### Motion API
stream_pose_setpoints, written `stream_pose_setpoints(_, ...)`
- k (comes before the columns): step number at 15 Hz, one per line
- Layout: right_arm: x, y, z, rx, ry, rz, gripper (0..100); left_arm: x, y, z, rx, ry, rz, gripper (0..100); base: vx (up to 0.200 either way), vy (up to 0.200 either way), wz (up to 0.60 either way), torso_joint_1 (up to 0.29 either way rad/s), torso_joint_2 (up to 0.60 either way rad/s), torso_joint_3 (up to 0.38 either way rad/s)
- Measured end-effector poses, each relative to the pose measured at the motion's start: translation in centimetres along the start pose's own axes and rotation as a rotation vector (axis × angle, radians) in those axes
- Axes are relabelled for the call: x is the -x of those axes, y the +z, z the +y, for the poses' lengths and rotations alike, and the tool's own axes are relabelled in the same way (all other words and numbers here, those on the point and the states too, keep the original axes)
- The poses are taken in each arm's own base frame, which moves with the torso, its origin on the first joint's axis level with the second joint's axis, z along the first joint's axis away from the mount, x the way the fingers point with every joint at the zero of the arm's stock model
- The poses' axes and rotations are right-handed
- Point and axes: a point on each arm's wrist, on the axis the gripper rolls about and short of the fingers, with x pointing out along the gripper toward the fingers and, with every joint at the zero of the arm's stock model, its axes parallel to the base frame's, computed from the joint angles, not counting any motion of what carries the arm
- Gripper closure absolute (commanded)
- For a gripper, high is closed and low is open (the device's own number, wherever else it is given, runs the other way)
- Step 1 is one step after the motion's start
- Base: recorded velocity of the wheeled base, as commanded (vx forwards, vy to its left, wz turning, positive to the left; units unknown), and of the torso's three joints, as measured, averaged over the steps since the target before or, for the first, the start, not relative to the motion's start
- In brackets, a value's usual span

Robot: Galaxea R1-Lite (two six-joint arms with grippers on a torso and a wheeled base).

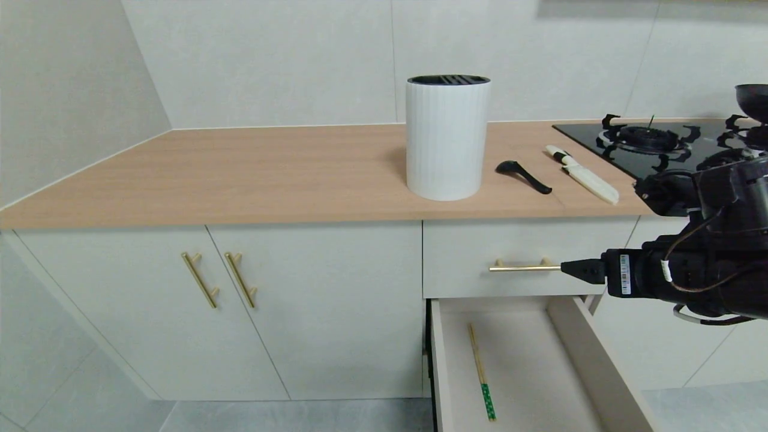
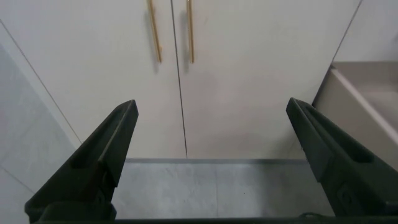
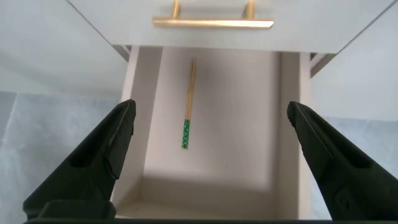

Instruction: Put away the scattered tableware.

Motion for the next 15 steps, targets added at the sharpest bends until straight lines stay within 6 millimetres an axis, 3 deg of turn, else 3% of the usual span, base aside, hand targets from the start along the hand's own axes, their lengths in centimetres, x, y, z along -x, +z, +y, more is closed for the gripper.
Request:
stream_pose_setpoints(11,-0.08,-0.09,0.01,0.015,0.0,0.005,0,0.0,0.0,0.0,0.0,0.0,0.0,0,0.0,0.0,0.0,0.203,-0.48,-0.28)
stream_pose_setpoints(15,-0.47,0.28,-0.32,0.061,-0.013,-0.013,0,0.0,0.0,0.0,0.0,0.0,0.0,0,0.0,0.0,0.0,0.051,-0.12,-0.063)
